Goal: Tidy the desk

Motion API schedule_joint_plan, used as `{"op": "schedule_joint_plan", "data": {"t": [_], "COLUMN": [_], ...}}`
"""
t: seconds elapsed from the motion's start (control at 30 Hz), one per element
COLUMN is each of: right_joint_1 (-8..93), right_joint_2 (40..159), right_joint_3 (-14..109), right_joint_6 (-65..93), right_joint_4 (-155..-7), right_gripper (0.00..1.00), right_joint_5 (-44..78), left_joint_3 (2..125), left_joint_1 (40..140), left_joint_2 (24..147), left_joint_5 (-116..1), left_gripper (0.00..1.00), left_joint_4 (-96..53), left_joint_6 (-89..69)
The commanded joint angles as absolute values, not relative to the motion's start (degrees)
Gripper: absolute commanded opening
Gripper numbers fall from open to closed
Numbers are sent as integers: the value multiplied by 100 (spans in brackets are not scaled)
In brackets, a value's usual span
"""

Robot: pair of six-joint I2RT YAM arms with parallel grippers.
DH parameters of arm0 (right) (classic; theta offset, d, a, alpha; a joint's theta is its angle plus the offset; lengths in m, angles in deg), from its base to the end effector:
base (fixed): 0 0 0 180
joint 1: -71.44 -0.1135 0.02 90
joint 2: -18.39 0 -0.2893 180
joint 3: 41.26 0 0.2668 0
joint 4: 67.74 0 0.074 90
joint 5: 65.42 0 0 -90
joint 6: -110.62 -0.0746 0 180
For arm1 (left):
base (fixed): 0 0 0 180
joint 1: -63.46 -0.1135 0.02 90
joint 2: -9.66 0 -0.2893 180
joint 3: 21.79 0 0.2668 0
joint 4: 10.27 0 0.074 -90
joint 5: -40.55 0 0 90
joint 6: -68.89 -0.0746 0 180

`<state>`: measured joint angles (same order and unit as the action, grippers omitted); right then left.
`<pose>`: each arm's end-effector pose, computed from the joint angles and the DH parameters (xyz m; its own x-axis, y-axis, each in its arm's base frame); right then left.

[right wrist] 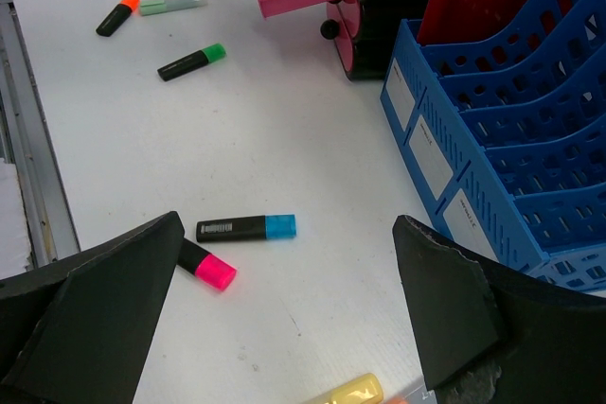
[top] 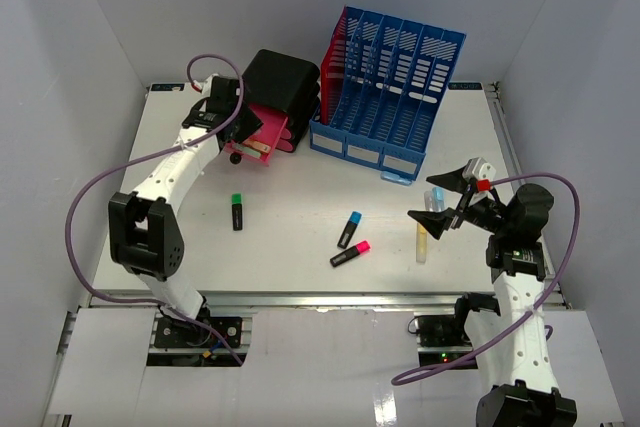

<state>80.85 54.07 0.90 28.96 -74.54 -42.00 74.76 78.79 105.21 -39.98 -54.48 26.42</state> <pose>0.1629 0.0424 0.3118 0.1164 -0.0777 -0.9902 -0.8322 0.5365 -0.1400 0.4105 -0.0998 0.3051 -0.5529 -0.6029 -0.5752 -0.3891 0.7972 -0.4616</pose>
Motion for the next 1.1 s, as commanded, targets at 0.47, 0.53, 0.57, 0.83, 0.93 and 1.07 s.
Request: {"op": "schedule_joint_plan", "data": {"t": [0.47,0.53,0.57,0.83,0.93,1.07], "right_joint_1": [8181,8182,8195,8221,8248,8252], "right_joint_2": [5469,5469,5469,5397,5290,5183], "right_joint_3": [74,73,67,87,105,126], "right_joint_6": [2967,2967,2960,2958,2939,2903], "right_joint_4": [-7291,-7291,-7285,-7300,-7300,-7311], "right_gripper": [98,98,98,98,98,98], "right_joint_5": [-4231,-4239,-4239,-4305,-4368,-4453], "left_joint_3": [8352,8286,8254,7869,7120,5936], "left_joint_1": [7515,7515,7515,7501,7395,6954], "left_joint_2": [11446,11290,11193,10174,9192,7820], "left_joint_5": [-4858,-4883,-4890,-4846,-4649,-4580], "left_gripper": [57,66,69,76,76,78], "left_joint_4": [-5481,-5455,-5449,-5433,-5434,-5605], "left_joint_6": [2969,2933,2914,2479,2255,2110]}}
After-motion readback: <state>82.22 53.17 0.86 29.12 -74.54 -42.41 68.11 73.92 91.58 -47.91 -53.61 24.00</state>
